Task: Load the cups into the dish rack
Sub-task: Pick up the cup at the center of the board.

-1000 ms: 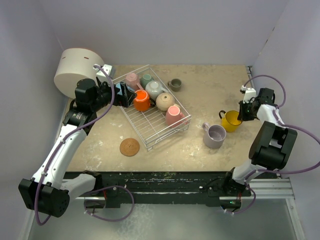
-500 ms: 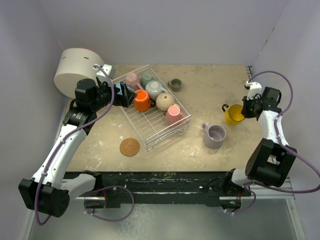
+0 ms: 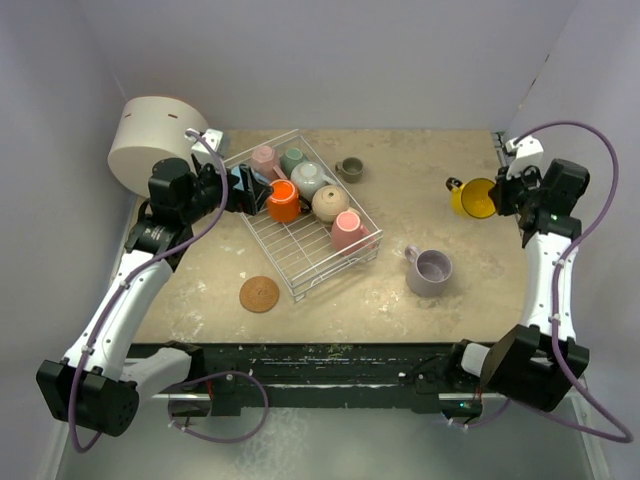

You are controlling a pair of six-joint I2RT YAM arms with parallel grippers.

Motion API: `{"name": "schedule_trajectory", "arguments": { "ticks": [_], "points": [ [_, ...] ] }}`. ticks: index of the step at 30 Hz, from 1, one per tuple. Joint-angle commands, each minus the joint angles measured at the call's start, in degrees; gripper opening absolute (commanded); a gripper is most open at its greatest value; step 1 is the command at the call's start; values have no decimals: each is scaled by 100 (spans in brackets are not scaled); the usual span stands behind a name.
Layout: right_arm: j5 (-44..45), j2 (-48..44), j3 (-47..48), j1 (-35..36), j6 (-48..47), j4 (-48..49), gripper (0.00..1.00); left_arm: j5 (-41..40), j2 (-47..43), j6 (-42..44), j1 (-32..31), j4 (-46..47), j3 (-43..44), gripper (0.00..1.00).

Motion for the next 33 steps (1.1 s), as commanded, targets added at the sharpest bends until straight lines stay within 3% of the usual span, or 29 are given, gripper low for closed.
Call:
{"name": "schedule_trajectory", "arguments": {
  "ticks": [1, 9, 14, 23, 28, 33],
  "points": [
    [-1010, -328, 681, 2, 282, 483, 0, 59, -252, 40, 67, 402, -16, 99],
    [-2187, -501, 871, 8, 520, 777, 0, 493, -344, -75, 66, 662, -97, 99],
    [-2859, -557, 806, 9, 986, 1434, 0, 1483, -367, -547, 71, 1234, -321, 99],
    [-3647, -538, 464, 194, 1982, 2629, 0, 2864, -492, -3139, 63, 3239, -1305, 99],
    [-3917, -659, 170, 267, 2153, 2943, 0, 2905, -677, -4409, 5, 4485, -1937, 100],
    [-4276, -668, -415, 290, 2937, 4231, 0, 2375, -765, -5106, -637, 5188, -2355, 99]
  ]
}}
